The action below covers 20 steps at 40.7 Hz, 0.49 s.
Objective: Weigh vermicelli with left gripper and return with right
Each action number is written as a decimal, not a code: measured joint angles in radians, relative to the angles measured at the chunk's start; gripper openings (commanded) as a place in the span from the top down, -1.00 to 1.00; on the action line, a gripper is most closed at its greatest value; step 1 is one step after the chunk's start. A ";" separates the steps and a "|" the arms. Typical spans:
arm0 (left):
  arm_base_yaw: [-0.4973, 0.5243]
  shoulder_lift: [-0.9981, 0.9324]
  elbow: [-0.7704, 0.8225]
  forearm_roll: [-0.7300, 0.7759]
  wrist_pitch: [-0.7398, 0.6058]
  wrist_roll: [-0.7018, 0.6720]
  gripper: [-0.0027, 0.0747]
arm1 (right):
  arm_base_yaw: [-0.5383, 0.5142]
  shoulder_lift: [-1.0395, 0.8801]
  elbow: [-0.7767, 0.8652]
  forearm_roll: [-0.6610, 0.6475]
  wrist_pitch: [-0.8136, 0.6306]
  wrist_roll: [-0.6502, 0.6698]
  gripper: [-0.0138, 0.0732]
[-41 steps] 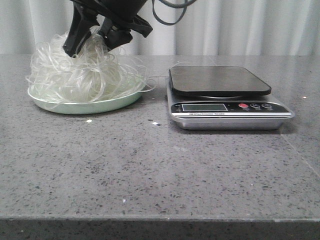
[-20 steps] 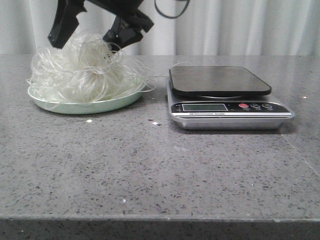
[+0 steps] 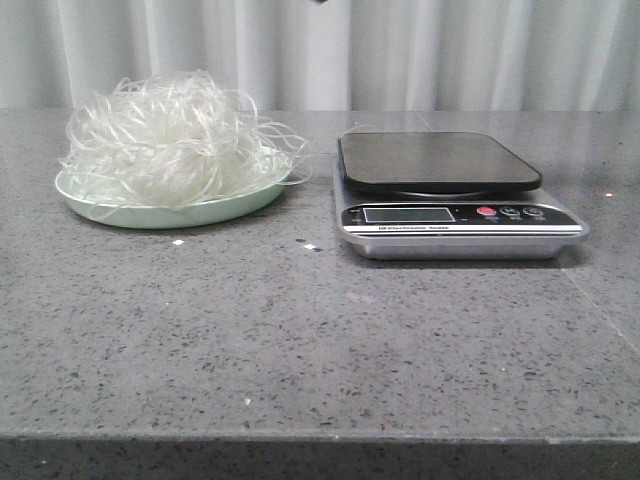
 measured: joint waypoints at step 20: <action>0.000 0.000 0.000 0.000 0.000 0.000 0.58 | -0.272 -0.042 -0.006 0.000 0.096 0.004 0.34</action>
